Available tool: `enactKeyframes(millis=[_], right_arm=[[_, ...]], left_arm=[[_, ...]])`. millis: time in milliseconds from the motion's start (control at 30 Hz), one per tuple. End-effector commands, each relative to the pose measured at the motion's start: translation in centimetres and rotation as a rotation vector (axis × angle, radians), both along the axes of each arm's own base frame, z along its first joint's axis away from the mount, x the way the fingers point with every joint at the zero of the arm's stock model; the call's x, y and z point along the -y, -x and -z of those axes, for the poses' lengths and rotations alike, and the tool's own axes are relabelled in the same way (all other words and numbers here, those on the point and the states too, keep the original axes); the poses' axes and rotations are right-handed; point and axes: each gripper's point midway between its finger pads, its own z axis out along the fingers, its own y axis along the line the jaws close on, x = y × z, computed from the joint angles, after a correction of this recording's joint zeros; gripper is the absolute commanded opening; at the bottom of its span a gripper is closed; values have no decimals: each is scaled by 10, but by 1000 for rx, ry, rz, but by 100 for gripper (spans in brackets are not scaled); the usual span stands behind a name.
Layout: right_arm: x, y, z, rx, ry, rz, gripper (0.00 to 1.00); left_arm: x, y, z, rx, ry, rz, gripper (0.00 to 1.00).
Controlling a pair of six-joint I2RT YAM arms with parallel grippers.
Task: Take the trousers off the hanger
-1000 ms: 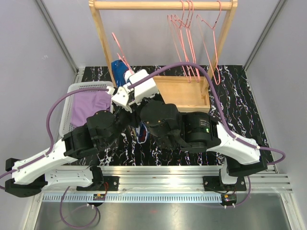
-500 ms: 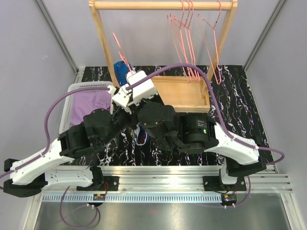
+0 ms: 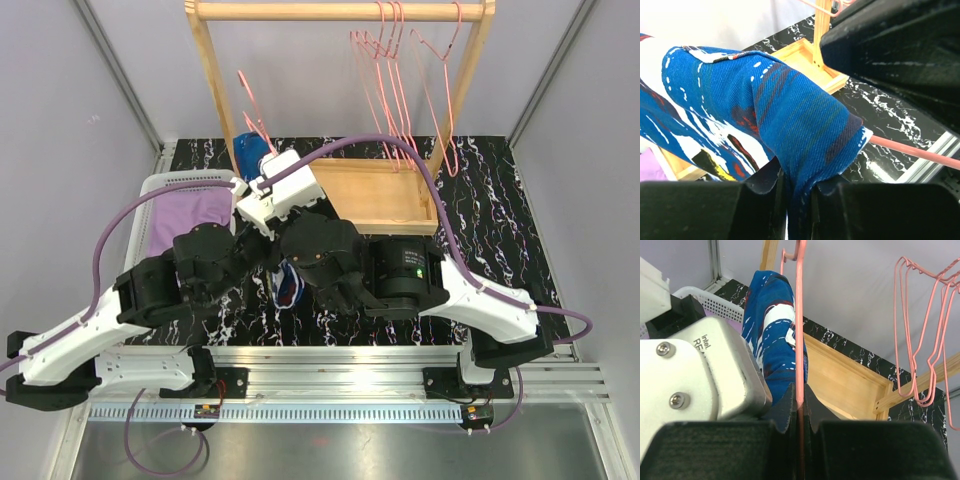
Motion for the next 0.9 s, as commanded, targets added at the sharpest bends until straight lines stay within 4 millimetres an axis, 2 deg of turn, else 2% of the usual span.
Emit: enactKeyframes(millis=[0, 233, 267, 333, 367, 467, 533, 567, 600, 667, 700, 733, 800, 833, 867], right_arm=[[19, -6, -40, 15, -221, 57, 0], [10, -6, -36, 8, -213, 41, 0], [11, -6, -37, 8, -216, 41, 0], [9, -5, -36, 4, -217, 35, 0], [8, -4, -35, -2, -221, 27, 0], [7, -4, -30, -11, -211, 25, 0], [6, -5, -18, -33, -199, 22, 0], [4, -5, -13, -66, -247, 21, 0], [0, -11, 4, -93, -212, 14, 0], [7, -17, 11, -120, -243, 17, 0], [-1, -23, 29, -151, -250, 10, 0], [4, -25, 28, -161, -278, 2, 0], [-2, -28, 43, -198, -304, -12, 0], [1, -31, 45, -204, -315, -8, 0], [-1, -32, 49, -216, -324, -11, 0]], left_arm=[[-4, 7, -15, 43, -22, 50, 18], [-7, 4, -12, 54, -45, 31, 22], [-10, 1, -11, 56, -50, 10, 13], [-13, -4, -11, 59, -50, -33, 3], [-18, -8, -11, 67, -52, -69, 0], [-24, -14, -15, 83, -27, -125, 0], [-33, -15, -23, 96, 11, -157, 0], [-37, -16, -30, 106, 41, -170, 0], [-40, -16, -36, 114, 67, -179, 0], [-51, -11, -52, 132, 140, -186, 0], [-56, -9, -67, 146, 200, -185, 0], [-61, -6, -77, 153, 244, -182, 0], [-67, -4, -92, 167, 299, -184, 0], [-72, -3, -106, 180, 341, -191, 0], [-75, -5, -110, 184, 352, -213, 0]])
